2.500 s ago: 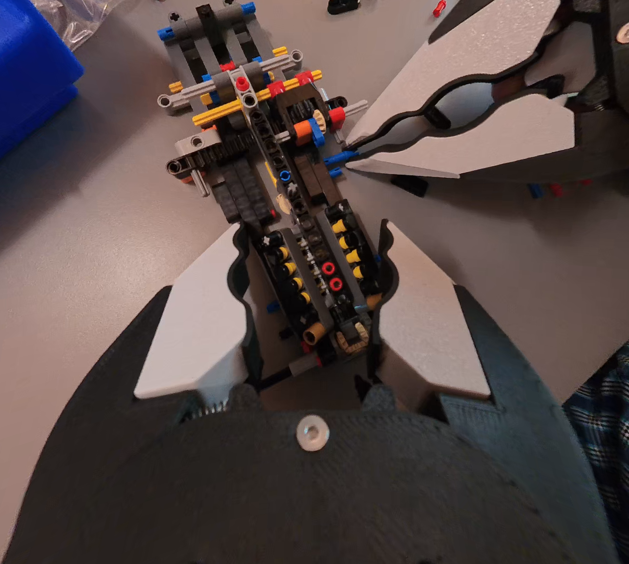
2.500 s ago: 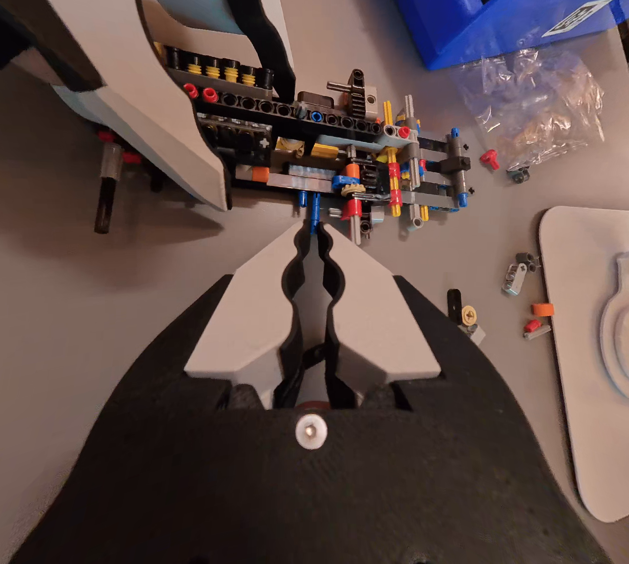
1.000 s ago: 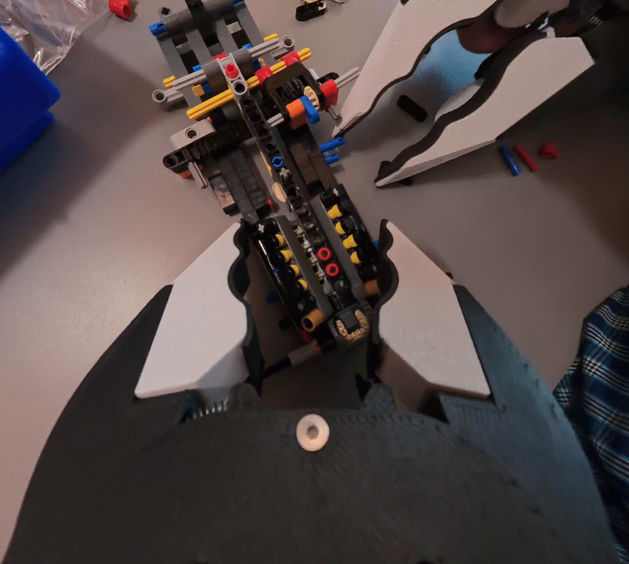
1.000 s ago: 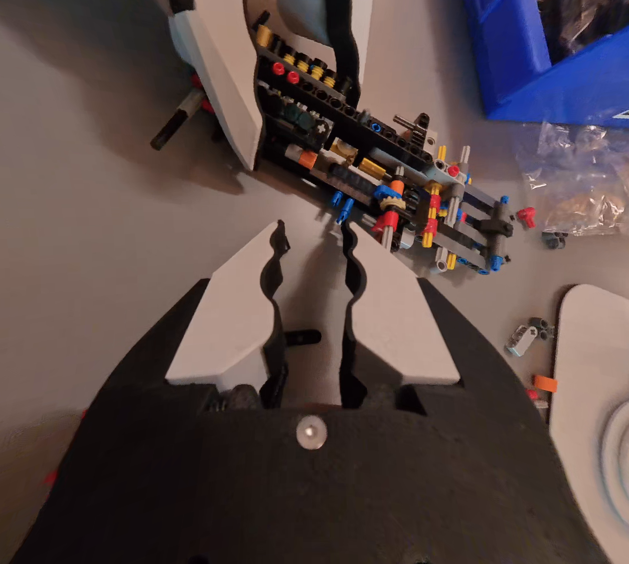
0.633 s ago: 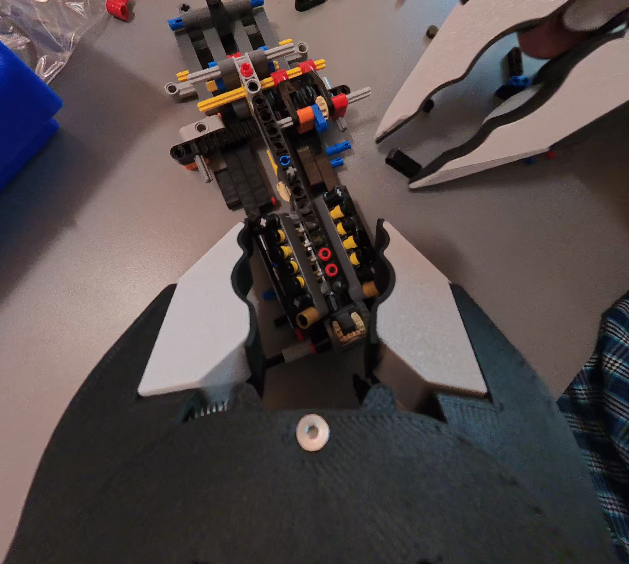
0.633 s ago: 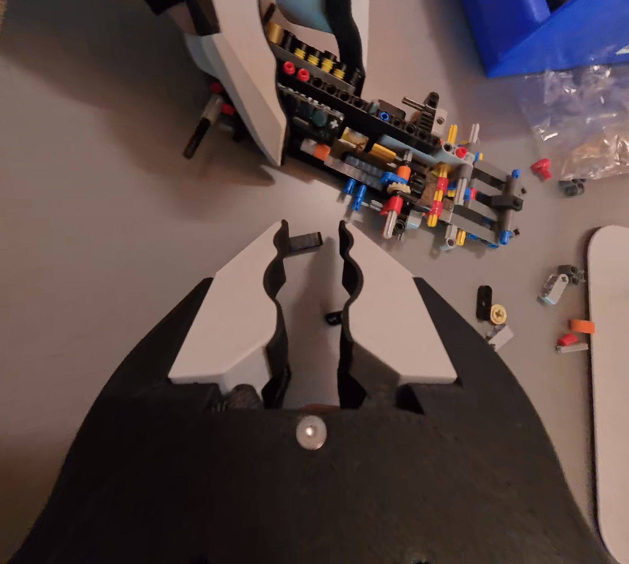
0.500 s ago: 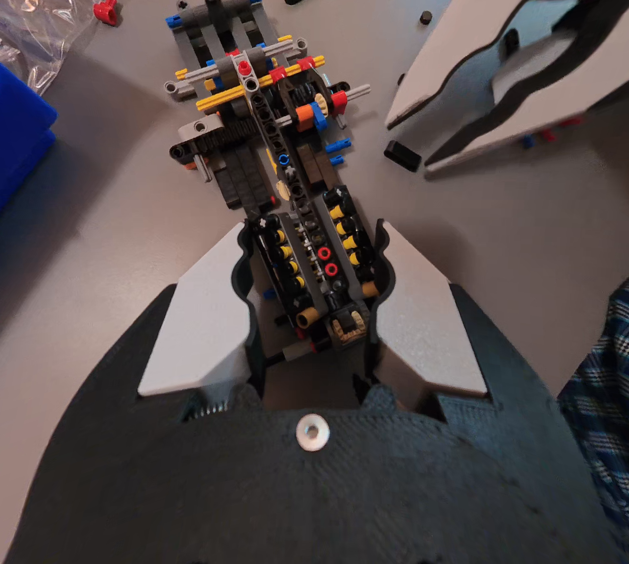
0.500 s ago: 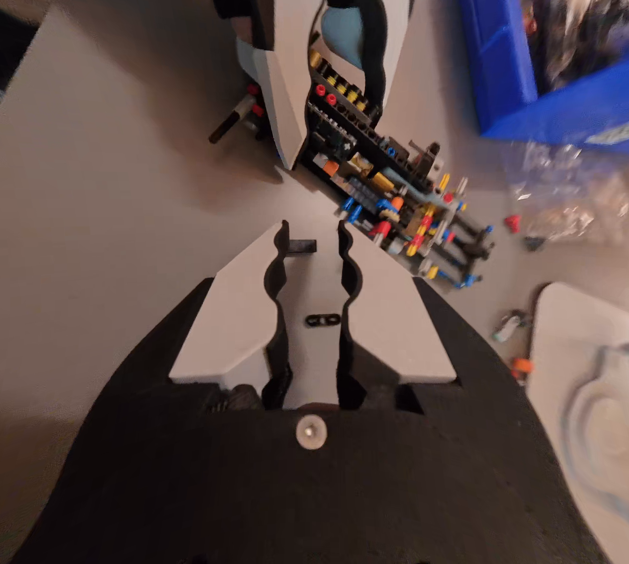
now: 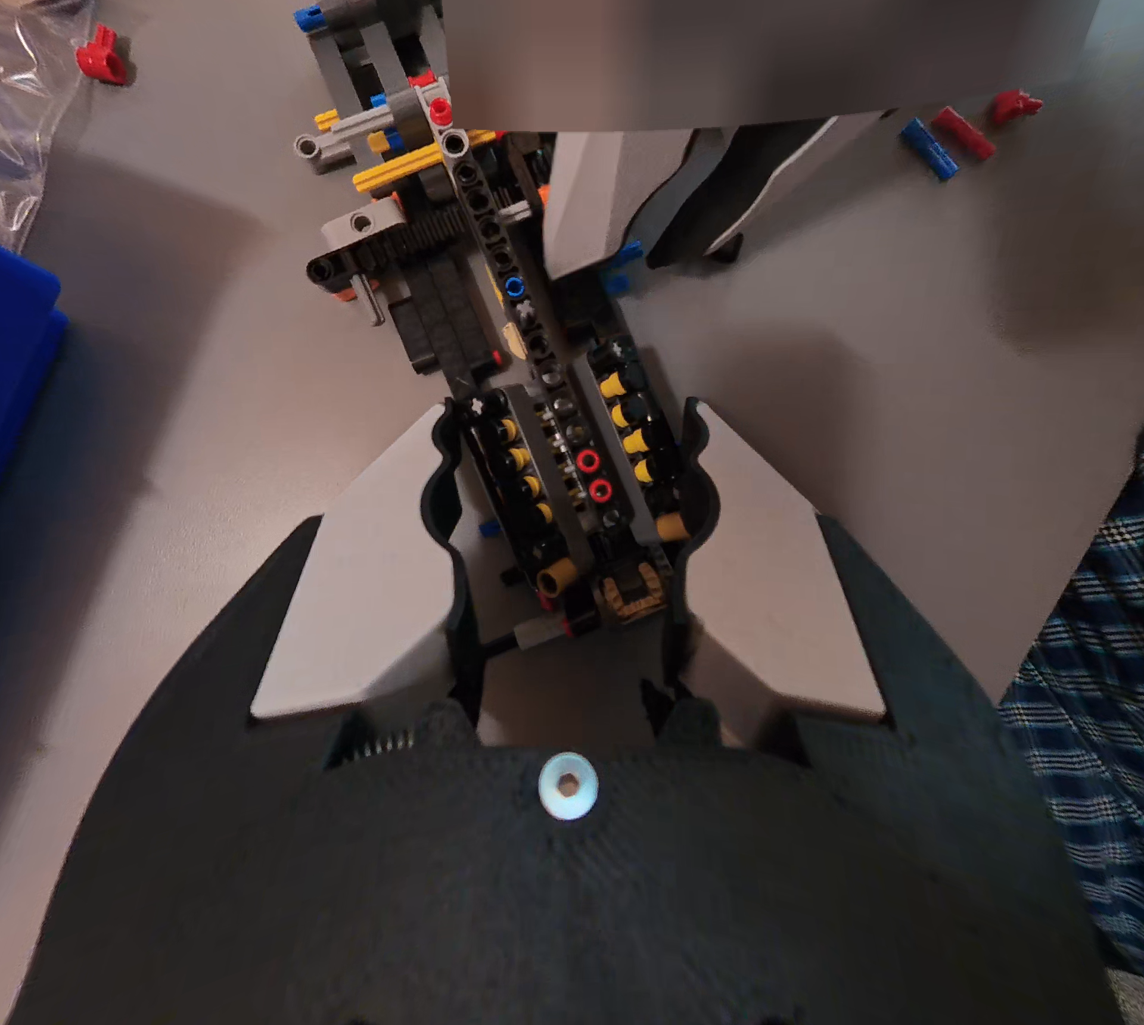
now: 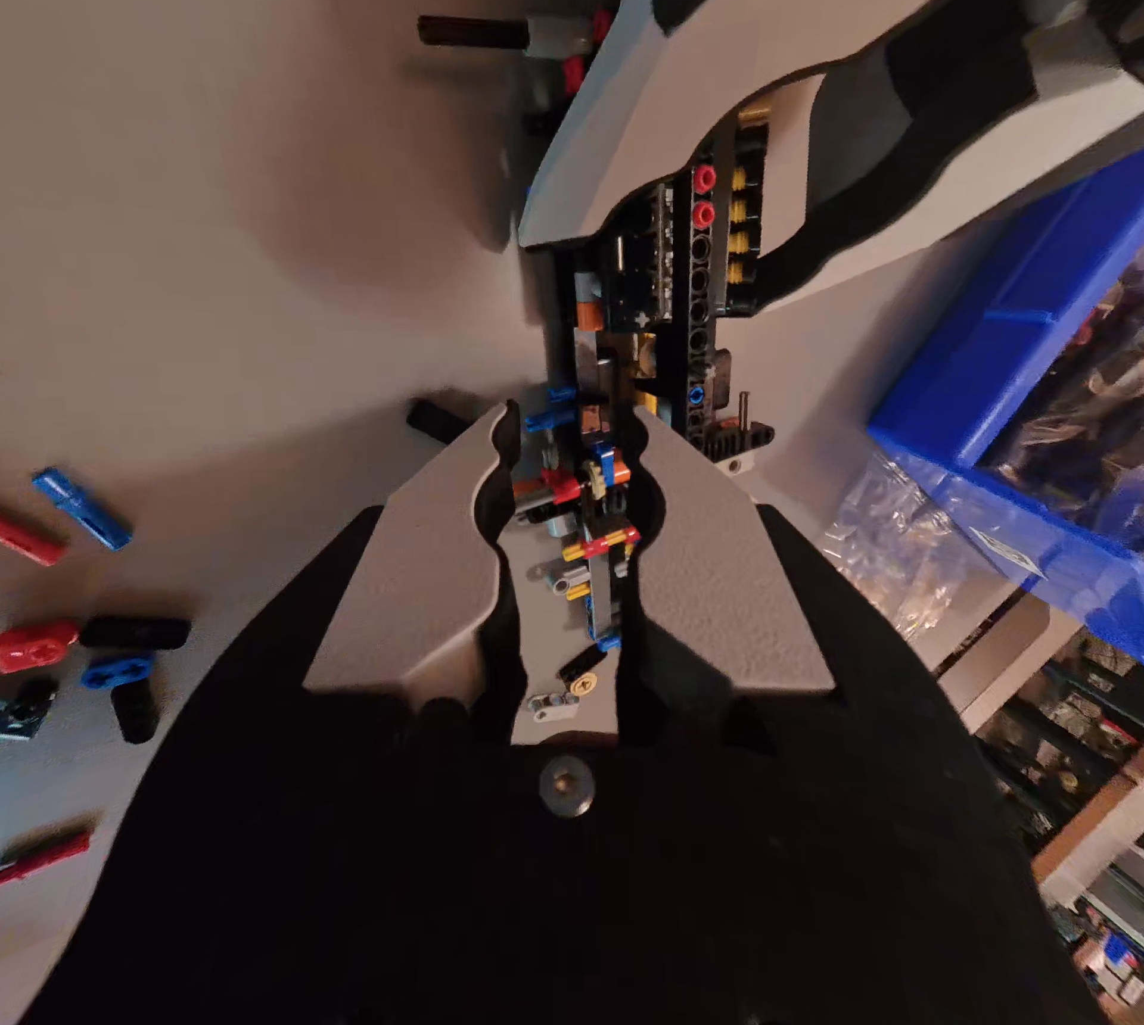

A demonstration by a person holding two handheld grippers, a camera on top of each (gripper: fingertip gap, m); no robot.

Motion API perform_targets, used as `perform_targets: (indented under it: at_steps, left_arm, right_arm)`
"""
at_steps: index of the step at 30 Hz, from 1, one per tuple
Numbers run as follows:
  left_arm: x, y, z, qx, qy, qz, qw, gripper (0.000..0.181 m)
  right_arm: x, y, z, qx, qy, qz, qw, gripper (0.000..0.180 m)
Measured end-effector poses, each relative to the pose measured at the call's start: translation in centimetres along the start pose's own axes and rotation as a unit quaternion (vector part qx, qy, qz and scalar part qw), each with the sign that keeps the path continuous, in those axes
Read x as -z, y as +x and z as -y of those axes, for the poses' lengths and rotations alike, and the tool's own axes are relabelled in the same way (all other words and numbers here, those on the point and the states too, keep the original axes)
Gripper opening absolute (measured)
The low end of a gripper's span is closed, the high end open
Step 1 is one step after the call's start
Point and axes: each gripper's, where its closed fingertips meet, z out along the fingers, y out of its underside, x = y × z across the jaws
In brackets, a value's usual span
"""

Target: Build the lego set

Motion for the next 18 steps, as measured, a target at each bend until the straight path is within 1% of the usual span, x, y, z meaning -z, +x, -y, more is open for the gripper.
perform_targets:
  at_steps: [1,2,4,5,8,18]
  left_arm:
    - [-0.01,0.01,0.01,-0.001,0.000,-0.001,1.000,0.070]
    - [-0.02,0.03,0.02,-0.004,-0.002,-0.001,1.000,0.070]
    - [-0.03,0.05,0.01,-0.008,-0.002,-0.003,1.000,0.070]
    - [-0.03,0.05,0.01,-0.008,-0.001,-0.003,1.000,0.070]
    - [-0.04,0.09,0.01,-0.012,0.001,-0.004,1.000,0.070]
    - [-0.06,0.25,0.13,-0.018,0.010,-0.017,1.000,0.069]
  right_arm:
    - [-0.23,0.11,-0.13,0.000,-0.007,0.001,1.000,0.032]
    - [-0.38,0.03,-0.30,0.001,-0.016,0.008,1.000,0.030]
    - [-0.42,0.23,-0.32,-0.006,-0.018,0.014,1.000,0.035]
    - [-0.44,0.15,-0.34,-0.012,-0.018,0.023,1.000,0.033]
    - [-0.48,-0.21,-0.28,-0.021,-0.008,0.046,0.999,0.028]
    - [-0.37,-0.49,-0.18,-0.054,0.027,0.120,0.991,0.032]
